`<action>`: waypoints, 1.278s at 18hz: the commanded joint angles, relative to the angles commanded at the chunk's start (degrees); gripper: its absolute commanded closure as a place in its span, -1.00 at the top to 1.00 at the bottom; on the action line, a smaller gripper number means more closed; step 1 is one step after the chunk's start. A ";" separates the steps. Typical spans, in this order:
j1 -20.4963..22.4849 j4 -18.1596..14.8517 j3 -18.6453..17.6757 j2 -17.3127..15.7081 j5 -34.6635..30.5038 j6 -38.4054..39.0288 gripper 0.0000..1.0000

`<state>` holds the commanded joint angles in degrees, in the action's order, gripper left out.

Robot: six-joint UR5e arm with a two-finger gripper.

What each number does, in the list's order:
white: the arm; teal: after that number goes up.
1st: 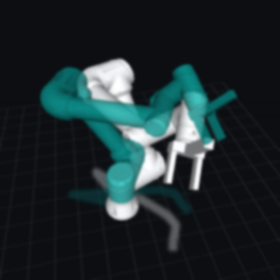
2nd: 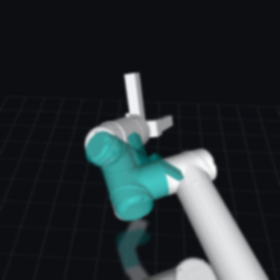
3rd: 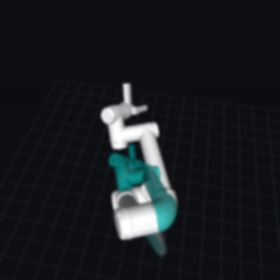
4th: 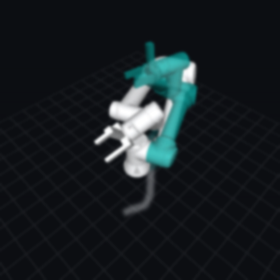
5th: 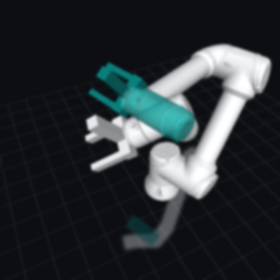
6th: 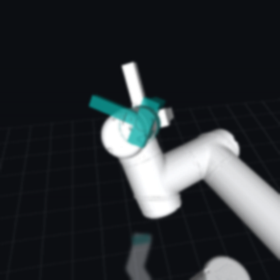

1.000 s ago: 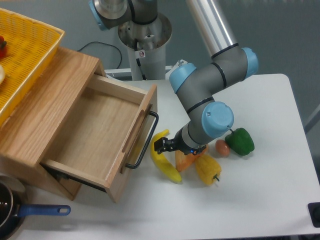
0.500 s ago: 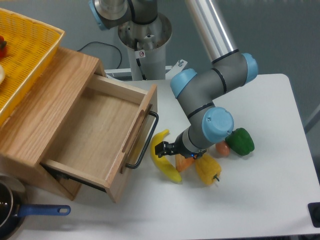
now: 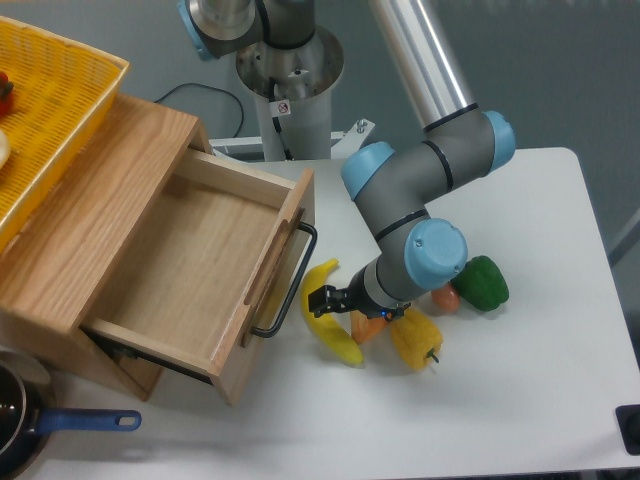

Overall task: Pick up the banana
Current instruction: 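Close the gripper on the banana and adjust its grip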

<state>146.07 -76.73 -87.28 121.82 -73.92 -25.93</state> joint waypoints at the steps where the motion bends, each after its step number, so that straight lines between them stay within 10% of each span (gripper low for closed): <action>1: 0.00 0.00 0.00 0.00 0.00 0.00 1.00; 23: -1.32 0.97 0.00 1.67 0.62 0.35 1.00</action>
<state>144.76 -75.76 -87.28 123.49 -73.30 -25.58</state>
